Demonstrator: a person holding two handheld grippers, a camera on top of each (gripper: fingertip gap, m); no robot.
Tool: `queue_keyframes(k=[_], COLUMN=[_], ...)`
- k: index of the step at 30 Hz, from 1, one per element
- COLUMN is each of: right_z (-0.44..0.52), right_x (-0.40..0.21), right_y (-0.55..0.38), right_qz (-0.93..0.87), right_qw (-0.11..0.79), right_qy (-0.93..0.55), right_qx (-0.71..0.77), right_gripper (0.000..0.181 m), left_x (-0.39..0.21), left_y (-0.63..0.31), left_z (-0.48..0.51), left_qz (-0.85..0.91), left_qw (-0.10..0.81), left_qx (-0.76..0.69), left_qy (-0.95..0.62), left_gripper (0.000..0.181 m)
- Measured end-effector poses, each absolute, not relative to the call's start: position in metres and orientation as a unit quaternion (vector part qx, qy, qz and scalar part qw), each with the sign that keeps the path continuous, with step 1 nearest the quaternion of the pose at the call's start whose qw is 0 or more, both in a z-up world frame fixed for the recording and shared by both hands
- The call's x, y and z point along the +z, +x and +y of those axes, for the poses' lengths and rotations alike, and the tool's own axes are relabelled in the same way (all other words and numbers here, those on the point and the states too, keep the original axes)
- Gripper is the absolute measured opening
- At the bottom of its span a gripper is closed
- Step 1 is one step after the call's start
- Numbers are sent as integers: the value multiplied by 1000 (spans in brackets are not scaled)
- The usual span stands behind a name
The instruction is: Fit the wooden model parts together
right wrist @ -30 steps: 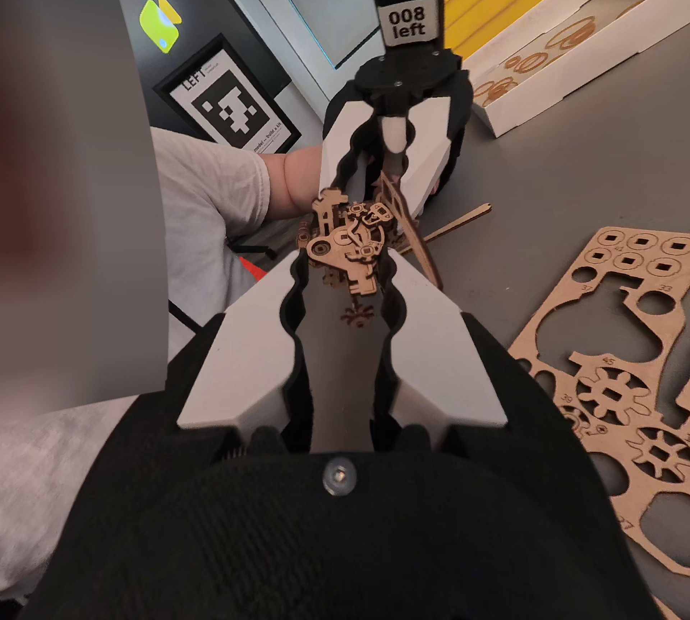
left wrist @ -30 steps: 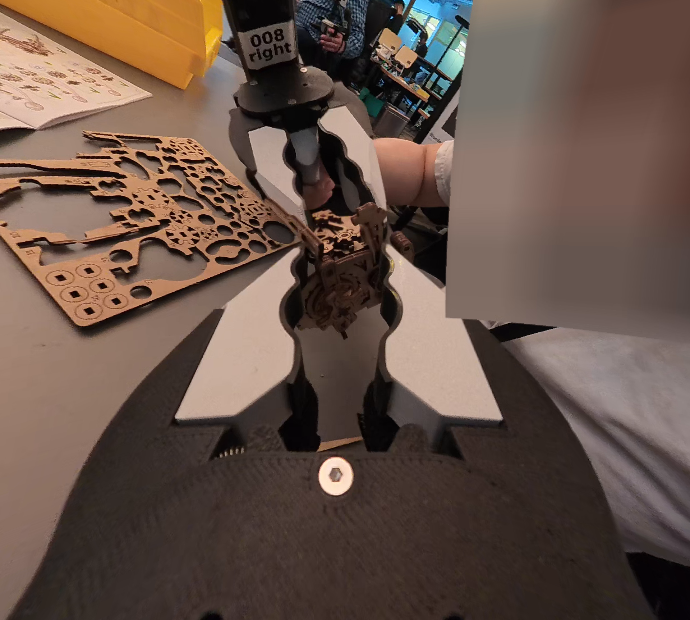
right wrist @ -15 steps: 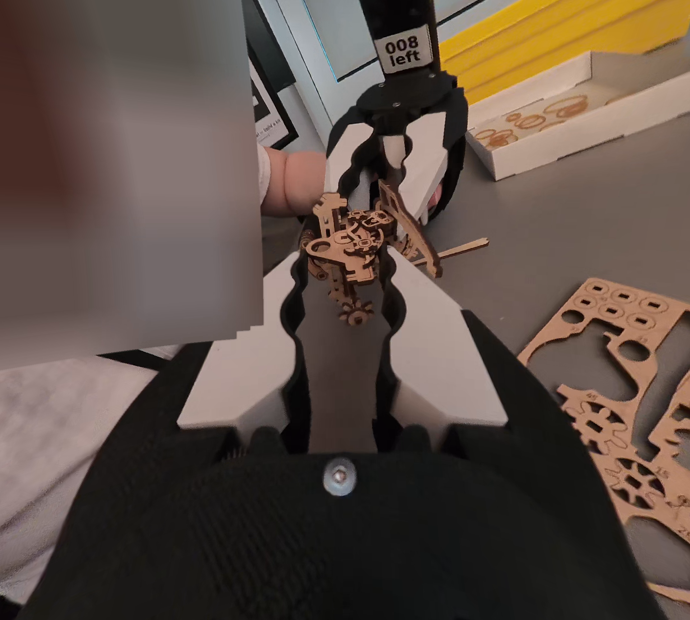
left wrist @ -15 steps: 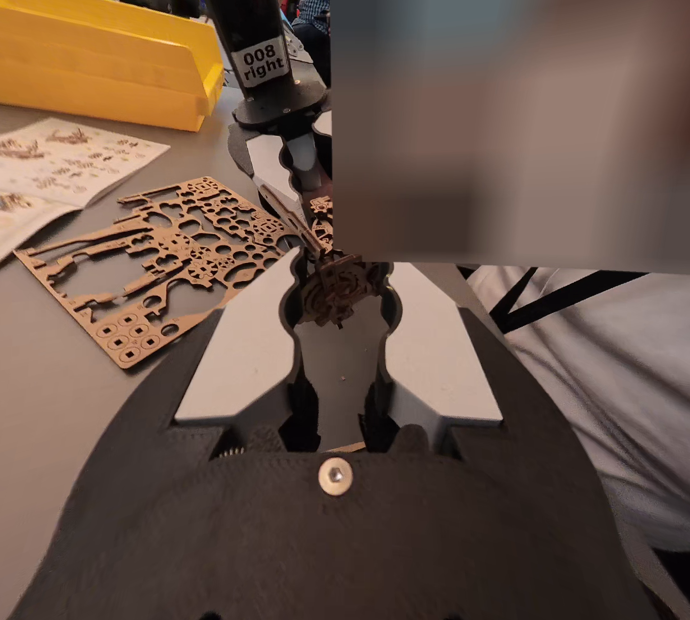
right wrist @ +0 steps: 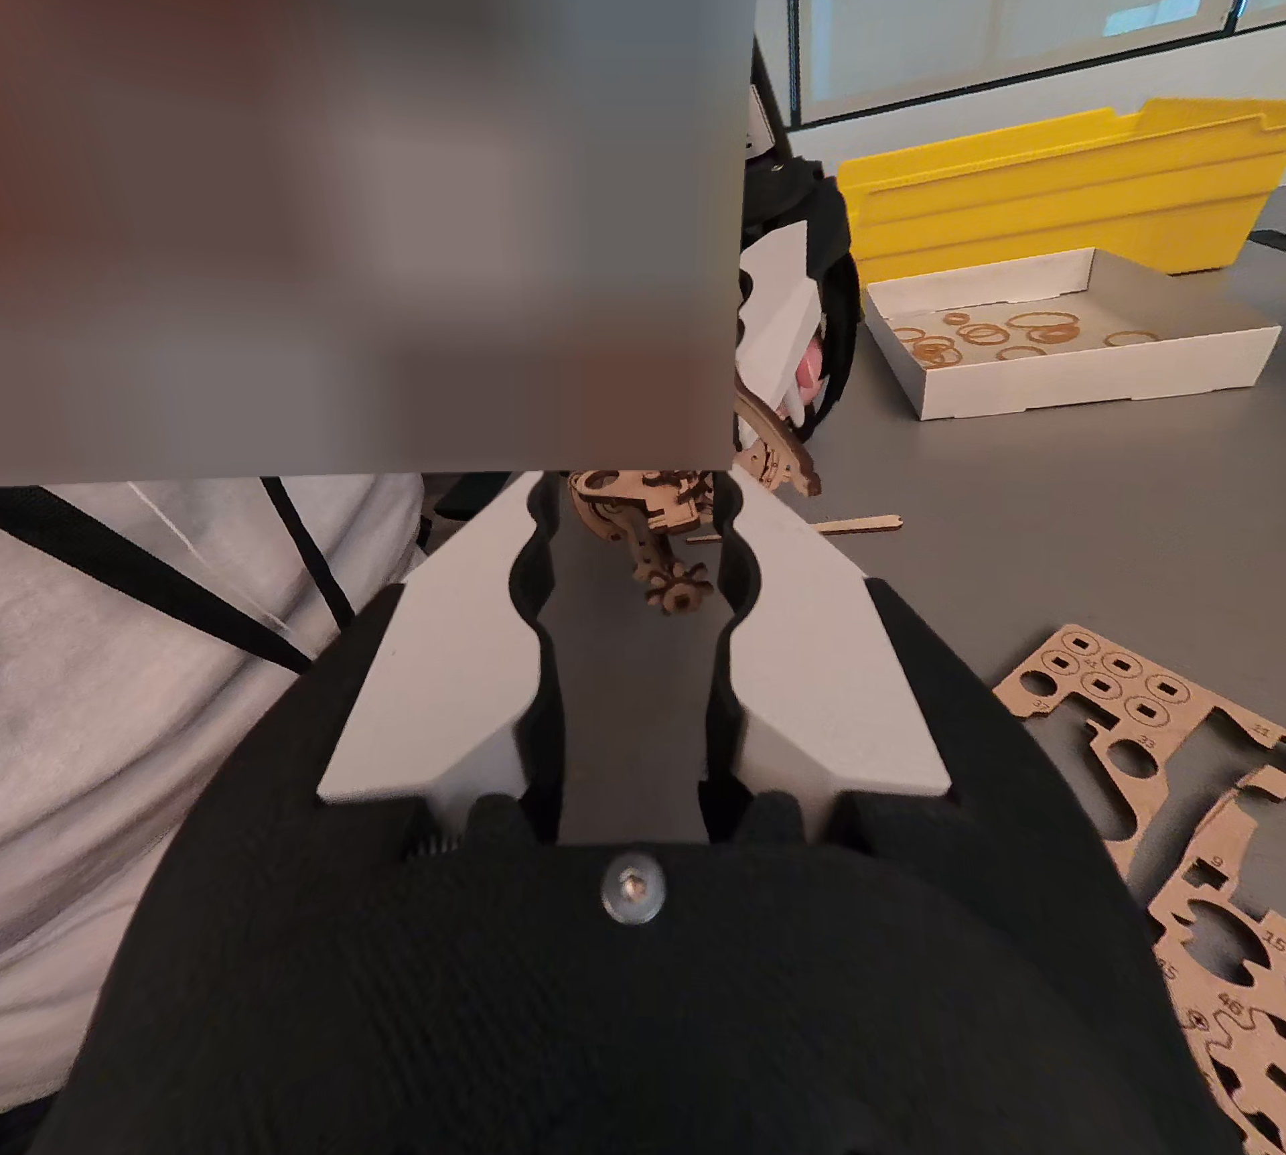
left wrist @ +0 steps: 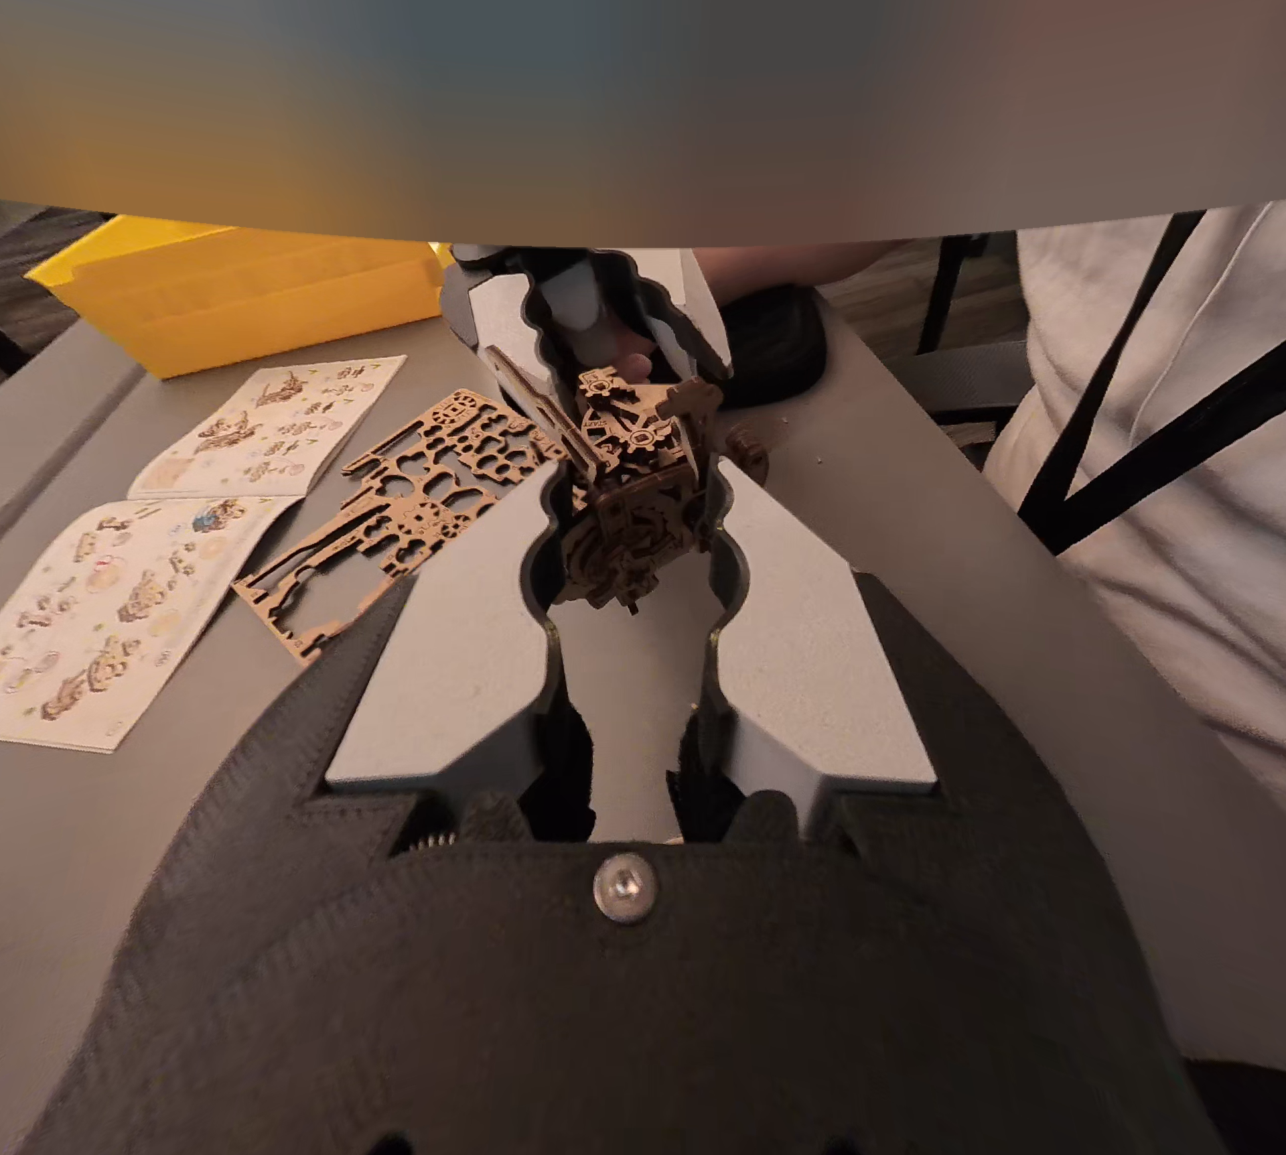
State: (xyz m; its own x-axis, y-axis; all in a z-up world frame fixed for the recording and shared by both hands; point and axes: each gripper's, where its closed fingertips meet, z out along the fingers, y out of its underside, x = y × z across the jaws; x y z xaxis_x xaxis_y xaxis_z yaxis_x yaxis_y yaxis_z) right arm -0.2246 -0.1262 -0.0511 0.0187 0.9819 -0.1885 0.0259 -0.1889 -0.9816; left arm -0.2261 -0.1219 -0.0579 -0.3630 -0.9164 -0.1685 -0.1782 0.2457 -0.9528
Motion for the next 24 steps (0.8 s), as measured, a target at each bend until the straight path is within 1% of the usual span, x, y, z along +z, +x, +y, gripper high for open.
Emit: queue_keyframes(k=[2,6,9,13,17,21,24], right_z=[-126,-120,-122,-116,-110,-109,-108], right_x=[-49,-51,-55,-64,-64,-64,-66], right_y=[-225,-226,-229,-232,-230,-231,-232], right_qz=[-448,-442,-464,-477,-460,-453,-456], right_qw=[449,456,471,487,485,483,487], right_qy=[-556,-569,-568,-587,-597,-601,-605], right_qx=[537,523,490,438,444,446,434], right_gripper=[50,52,59,56,45,49,49], left_x=[-60,-66,-68,-73,-74,-74,-74], left_y=[-225,-223,-222,-221,-220,-219,-219], left_z=[-123,-120,-118,-114,-114,-110,-109], left_qz=[688,699,701,705,704,699,697], left_qw=[402,419,426,428,429,434,433], left_qx=[-453,-418,-404,-384,-384,-379,-379], left_qy=[-400,-403,-406,-415,-415,-425,-428], left_gripper=[36,36,36,36,36,36,36])
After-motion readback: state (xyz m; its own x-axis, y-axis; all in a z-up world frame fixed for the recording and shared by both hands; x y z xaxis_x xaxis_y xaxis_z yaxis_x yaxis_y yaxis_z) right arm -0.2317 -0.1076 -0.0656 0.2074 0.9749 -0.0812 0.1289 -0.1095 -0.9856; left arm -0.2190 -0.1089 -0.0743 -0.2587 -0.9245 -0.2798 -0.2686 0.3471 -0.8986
